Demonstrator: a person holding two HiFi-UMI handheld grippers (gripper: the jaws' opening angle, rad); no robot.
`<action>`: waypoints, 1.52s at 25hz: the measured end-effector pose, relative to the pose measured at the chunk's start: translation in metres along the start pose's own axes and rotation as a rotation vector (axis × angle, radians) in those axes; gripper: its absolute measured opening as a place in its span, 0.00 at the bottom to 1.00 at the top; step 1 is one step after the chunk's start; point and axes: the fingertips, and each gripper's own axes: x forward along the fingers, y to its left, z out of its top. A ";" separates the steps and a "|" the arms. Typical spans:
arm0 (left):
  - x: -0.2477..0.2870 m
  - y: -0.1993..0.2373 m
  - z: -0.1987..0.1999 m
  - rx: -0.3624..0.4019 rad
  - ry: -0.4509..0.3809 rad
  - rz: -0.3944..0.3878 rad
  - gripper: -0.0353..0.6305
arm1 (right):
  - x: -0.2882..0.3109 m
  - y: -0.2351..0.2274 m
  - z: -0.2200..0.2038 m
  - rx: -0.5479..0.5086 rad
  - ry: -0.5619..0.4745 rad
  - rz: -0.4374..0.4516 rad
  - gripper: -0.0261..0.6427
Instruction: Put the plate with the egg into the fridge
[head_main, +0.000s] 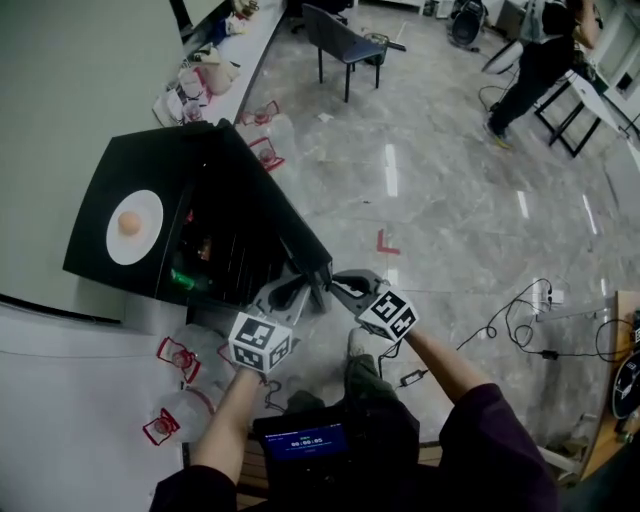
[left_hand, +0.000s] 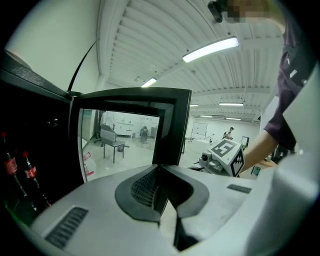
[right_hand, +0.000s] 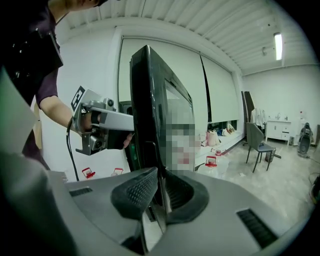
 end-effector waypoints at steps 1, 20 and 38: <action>0.009 -0.005 0.003 0.003 0.002 0.001 0.07 | -0.007 -0.008 0.000 -0.006 -0.003 -0.012 0.11; 0.159 -0.016 0.040 0.006 0.050 0.086 0.07 | -0.134 -0.146 0.009 0.092 -0.156 -0.245 0.05; 0.106 0.017 0.101 0.146 0.056 0.209 0.07 | -0.104 -0.136 0.087 -0.220 -0.181 -0.059 0.05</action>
